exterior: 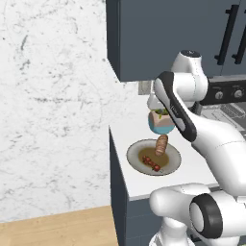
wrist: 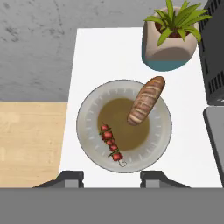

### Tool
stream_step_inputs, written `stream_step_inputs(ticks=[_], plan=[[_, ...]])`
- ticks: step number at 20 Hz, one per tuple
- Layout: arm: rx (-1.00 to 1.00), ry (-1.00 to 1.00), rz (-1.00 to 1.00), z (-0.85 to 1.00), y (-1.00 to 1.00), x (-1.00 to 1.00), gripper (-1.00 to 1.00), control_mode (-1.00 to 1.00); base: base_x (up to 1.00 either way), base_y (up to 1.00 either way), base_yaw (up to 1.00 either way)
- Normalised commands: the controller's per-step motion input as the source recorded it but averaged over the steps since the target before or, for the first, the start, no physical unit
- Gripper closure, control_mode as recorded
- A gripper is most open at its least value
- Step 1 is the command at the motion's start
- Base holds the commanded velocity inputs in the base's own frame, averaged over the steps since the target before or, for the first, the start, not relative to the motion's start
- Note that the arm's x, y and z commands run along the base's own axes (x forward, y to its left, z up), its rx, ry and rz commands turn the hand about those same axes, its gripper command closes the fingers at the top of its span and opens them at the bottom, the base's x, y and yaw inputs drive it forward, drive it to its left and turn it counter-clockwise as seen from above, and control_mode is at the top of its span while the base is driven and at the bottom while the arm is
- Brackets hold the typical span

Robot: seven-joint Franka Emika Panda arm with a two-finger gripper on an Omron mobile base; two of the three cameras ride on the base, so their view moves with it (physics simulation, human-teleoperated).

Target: Pick up the kebab skewer and baguette bread, and place them inside the toaster oven. Close the toaster oven door and start by setting the timer.

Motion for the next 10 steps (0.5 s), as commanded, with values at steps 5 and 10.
stream_step_inputs(ticks=[5, 10], plan=[[0.0, 0.0, 0.0, 0.0, -0.19, -0.17, -1.0, -1.0, 0.0, 0.0, 0.0], [0.04, -0.06, 0.03, -0.01, -0.9, -0.65, -1.0, -1.0, 0.0, 0.0, 0.0]])
